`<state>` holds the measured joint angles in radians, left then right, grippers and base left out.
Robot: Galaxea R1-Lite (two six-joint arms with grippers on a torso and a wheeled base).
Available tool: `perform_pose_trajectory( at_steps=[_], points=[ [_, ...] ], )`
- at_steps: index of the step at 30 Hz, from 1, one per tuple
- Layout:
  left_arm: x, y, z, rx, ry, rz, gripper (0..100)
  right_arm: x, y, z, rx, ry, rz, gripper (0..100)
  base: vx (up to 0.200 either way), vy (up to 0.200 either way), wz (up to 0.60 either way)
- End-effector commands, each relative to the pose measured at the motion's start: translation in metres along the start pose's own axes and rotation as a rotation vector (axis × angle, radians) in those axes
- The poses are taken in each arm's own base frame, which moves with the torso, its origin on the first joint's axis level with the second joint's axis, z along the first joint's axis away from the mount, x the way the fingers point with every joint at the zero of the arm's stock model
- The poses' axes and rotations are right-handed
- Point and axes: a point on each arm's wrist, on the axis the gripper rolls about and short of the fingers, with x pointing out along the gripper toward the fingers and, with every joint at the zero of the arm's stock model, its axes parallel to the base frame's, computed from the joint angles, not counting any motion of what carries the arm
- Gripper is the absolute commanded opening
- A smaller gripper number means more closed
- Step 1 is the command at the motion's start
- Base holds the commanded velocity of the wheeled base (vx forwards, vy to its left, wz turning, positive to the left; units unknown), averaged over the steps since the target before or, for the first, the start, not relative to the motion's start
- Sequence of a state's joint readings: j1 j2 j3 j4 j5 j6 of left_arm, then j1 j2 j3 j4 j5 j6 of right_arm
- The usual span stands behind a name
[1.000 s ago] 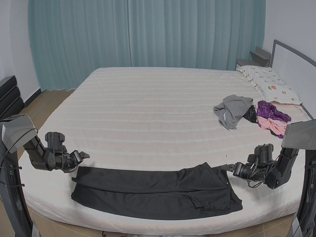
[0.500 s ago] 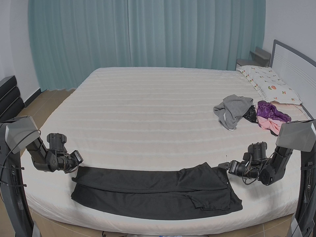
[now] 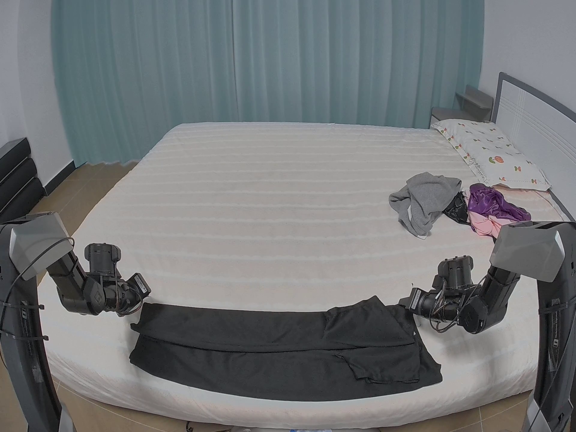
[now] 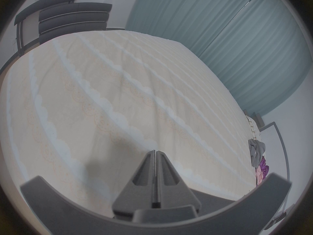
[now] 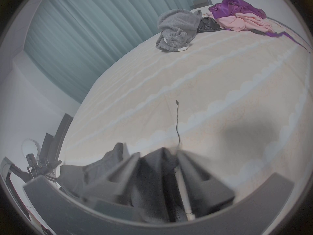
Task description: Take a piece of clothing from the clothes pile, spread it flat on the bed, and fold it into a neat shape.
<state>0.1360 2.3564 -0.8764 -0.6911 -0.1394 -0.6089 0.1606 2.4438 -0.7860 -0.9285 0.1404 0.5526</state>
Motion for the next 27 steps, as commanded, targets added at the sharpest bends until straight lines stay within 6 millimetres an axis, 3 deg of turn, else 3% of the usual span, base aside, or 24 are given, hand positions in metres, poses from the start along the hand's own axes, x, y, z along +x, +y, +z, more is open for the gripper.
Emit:
perform_pose_trajectory(
  at_steps=[1,8,20,21,24,25,27],
  points=[
    [0.000,0.001,-0.001,-0.001,0.002,0.002,0,-0.002,0.002,0.005,0.014,-0.026,0.012,0,0.000,0.000,0.00],
    [0.000,-0.002,0.005,-0.040,-0.016,-0.010,0,-0.008,-0.001,0.018,0.030,-0.085,0.023,0,0.000,0.000,0.00],
    [-0.001,-0.002,0.008,-0.052,-0.030,-0.017,0,-0.002,-0.003,0.014,0.025,-0.074,0.010,0,0.000,0.000,0.00],
    [-0.001,-0.001,0.008,-0.053,-0.030,-0.016,0,-0.002,-0.003,0.014,0.025,-0.074,0.010,100,0.000,0.000,0.00],
    [-0.002,-0.001,0.006,-0.055,-0.017,-0.017,0,-0.004,-0.003,0.012,0.027,-0.069,0.010,100,0.000,0.000,0.00],
    [-0.003,0.000,0.004,-0.054,-0.010,-0.017,100,-0.005,-0.002,0.012,0.029,-0.064,0.012,100,0.000,0.000,0.00],
    [-0.004,0.000,0.004,-0.056,-0.007,-0.019,100,-0.006,-0.002,0.012,0.030,-0.062,0.016,100,0.000,0.000,0.00]
  ],
)
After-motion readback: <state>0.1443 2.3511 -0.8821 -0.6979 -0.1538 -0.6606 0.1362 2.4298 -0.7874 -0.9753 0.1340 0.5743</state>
